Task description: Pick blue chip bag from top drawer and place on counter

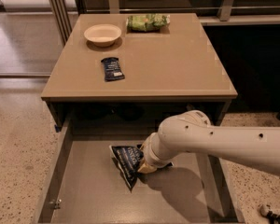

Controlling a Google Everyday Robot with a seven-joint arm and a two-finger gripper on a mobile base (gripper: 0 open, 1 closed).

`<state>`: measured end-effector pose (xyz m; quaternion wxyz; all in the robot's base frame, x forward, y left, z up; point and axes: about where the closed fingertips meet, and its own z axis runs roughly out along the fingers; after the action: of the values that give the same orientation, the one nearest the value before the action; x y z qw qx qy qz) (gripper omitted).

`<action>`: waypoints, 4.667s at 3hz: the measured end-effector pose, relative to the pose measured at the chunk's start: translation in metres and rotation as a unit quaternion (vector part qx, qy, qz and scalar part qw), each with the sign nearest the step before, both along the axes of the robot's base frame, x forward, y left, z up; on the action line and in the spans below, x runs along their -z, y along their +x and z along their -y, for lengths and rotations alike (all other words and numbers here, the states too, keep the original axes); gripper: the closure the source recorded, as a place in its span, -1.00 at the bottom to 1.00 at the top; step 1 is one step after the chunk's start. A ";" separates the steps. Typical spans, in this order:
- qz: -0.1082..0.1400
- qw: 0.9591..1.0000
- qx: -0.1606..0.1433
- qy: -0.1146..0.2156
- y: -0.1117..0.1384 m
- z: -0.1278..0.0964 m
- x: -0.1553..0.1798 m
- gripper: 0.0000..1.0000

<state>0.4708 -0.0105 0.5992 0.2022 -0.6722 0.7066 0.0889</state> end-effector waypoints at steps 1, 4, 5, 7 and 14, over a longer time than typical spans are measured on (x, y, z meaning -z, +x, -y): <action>0.000 1.000 0.000 0.000 0.000 0.000 -0.003 1.00; 0.053 0.998 -0.025 0.029 0.001 -0.009 -0.094 1.00; 0.067 0.997 -0.038 0.032 0.005 -0.017 -0.128 1.00; 0.097 0.993 -0.060 -0.002 0.014 -0.036 -0.202 1.00; 0.186 0.980 -0.060 -0.046 0.139 0.014 -0.309 1.00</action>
Offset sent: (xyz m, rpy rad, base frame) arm 0.0011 0.0005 0.0558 0.0121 -0.0525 0.0221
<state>0.6097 -0.0241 0.9084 0.2933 -0.7267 0.6185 -0.0579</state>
